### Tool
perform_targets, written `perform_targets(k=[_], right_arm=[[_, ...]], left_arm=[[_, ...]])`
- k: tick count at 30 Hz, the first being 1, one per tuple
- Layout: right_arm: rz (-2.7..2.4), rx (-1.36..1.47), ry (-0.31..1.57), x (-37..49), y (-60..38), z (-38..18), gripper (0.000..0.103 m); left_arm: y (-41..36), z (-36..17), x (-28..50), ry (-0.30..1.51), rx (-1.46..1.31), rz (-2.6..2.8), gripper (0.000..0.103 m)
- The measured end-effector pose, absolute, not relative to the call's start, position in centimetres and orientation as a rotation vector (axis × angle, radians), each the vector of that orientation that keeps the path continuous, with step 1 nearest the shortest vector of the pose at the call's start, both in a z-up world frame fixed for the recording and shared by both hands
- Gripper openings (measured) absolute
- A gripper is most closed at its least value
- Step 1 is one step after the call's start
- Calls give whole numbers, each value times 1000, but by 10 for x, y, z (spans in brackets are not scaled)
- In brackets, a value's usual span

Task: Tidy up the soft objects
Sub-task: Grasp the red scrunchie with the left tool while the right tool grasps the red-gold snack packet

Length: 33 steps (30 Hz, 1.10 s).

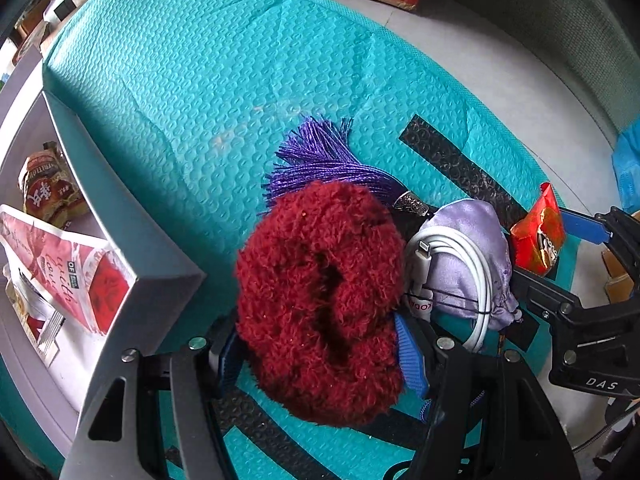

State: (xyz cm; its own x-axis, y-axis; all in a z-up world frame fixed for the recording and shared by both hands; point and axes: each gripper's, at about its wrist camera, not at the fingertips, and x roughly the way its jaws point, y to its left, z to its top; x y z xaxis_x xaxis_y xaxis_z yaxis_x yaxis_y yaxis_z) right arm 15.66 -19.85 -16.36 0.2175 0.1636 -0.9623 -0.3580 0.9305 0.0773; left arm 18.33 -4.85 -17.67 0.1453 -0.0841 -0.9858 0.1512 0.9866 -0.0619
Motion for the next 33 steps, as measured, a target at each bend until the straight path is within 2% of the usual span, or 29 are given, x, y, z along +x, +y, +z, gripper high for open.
perform_targets(k=[7, 14, 16, 18, 24, 33], right_arm=[[352, -212, 1298, 151, -191, -170, 79], [333, -185, 1306, 149, -196, -170, 49], [337, -175, 1297, 149, -199, -168, 43], [341, -163, 1294, 149, -202, -167, 39], [347, -151, 1288, 146, -204, -163, 37], [344, -125, 1281, 144, -216, -152, 36]], left_arm=[[-61, -182, 186, 1389, 120, -156, 68], [-56, -182, 191, 1409, 100, -149, 71], [-63, -181, 190, 1401, 108, -146, 64], [-69, -179, 189, 1391, 118, -175, 49], [-77, -172, 179, 1382, 127, -202, 39], [-81, -153, 164, 1368, 118, -220, 39]])
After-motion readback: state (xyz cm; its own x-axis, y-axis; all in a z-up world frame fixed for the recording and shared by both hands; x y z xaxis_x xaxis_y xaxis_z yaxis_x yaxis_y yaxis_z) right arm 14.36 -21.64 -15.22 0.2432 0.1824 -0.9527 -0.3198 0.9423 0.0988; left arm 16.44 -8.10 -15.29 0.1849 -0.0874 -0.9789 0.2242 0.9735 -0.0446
